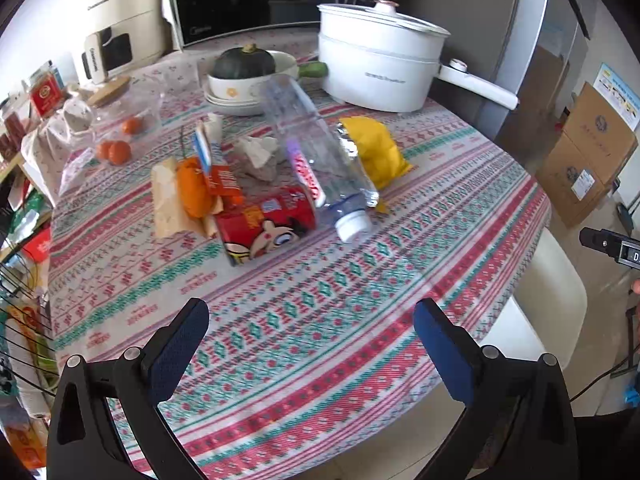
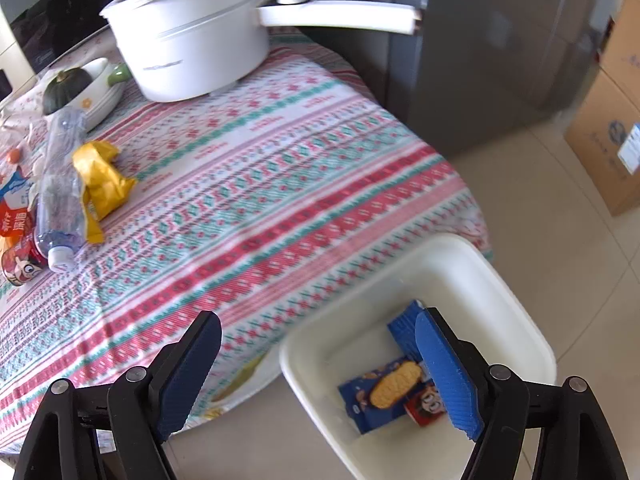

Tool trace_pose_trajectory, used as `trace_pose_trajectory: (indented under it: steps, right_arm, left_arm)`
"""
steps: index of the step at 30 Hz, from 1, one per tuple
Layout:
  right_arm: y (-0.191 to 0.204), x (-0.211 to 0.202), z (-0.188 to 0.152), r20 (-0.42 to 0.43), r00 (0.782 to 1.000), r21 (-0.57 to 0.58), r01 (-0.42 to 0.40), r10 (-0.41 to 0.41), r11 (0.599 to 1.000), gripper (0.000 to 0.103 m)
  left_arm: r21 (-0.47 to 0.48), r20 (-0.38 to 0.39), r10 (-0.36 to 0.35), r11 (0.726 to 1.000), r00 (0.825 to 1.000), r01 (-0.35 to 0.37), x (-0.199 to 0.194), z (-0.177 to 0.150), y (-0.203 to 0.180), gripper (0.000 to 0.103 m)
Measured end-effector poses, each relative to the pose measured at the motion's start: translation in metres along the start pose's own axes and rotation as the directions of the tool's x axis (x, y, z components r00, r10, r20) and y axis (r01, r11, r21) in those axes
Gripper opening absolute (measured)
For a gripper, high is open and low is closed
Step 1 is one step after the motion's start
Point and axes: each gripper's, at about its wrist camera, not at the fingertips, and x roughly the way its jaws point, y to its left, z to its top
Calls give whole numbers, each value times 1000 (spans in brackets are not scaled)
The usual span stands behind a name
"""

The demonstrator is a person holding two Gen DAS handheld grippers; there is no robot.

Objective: Collect trash
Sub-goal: 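Move the left tool to the red cartoon can and grasp it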

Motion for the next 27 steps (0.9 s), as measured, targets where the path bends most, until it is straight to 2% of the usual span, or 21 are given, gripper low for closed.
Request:
trace_pose_trajectory:
  steps: [2, 5, 7, 8, 10, 12, 16, 18, 21, 23, 27]
  right_arm:
    - [14, 5, 5, -7, 1000, -15, -10, 10, 1000, 84]
    - [32, 14, 10, -17, 1000, -14, -26, 26, 1000, 85]
    - [43, 22, 12, -32, 999, -14, -28, 27, 1000, 85]
    - [48, 25, 12, -40, 999, -16, -30, 29, 999, 85]
    - [57, 31, 14, -50, 998, -20, -42, 41, 999, 85]
    - [64, 37, 17, -58, 997, -28, -46, 45, 999, 85]
    - [70, 48, 23, -67, 997, -45, -27, 24, 999, 85]
    - [69, 52, 27, -73, 997, -46, -15, 11, 999, 85]
    - [66, 57, 31, -81, 997, -39, -6, 3, 999, 85]
    - [63, 58, 32, -85, 996, -39, -10, 6, 999, 85]
    - [59, 58, 32, -79, 997, -61, 8, -13, 998, 85]
  left_arm:
    - [-10, 5, 16, 1000, 1000, -16, -1, 0, 18, 103]
    - [-64, 30, 5, 998, 1000, -3, 3, 0, 46, 103]
    - [-59, 26, 14, 998, 1000, -12, 11, 3, 57, 103]
    - [-30, 21, 24, 999, 999, -24, 17, 6, 59, 103]
    - [98, 43, 61, 993, 997, -65, 27, 12, 55, 103]
    - [250, 45, 107, 961, 993, -115, 38, 17, 45, 103]
    - [400, -27, 56, 916, 998, -41, 59, 32, 31, 103]
    - [455, -85, 24, 890, 996, 17, 71, 41, 24, 103]
    - [519, -143, 18, 853, 990, 60, 90, 52, 13, 103]
    - [539, -165, 17, 839, 986, 76, 99, 57, 8, 103]
    - [548, -211, 2, 828, 977, 117, 115, 64, 5, 99]
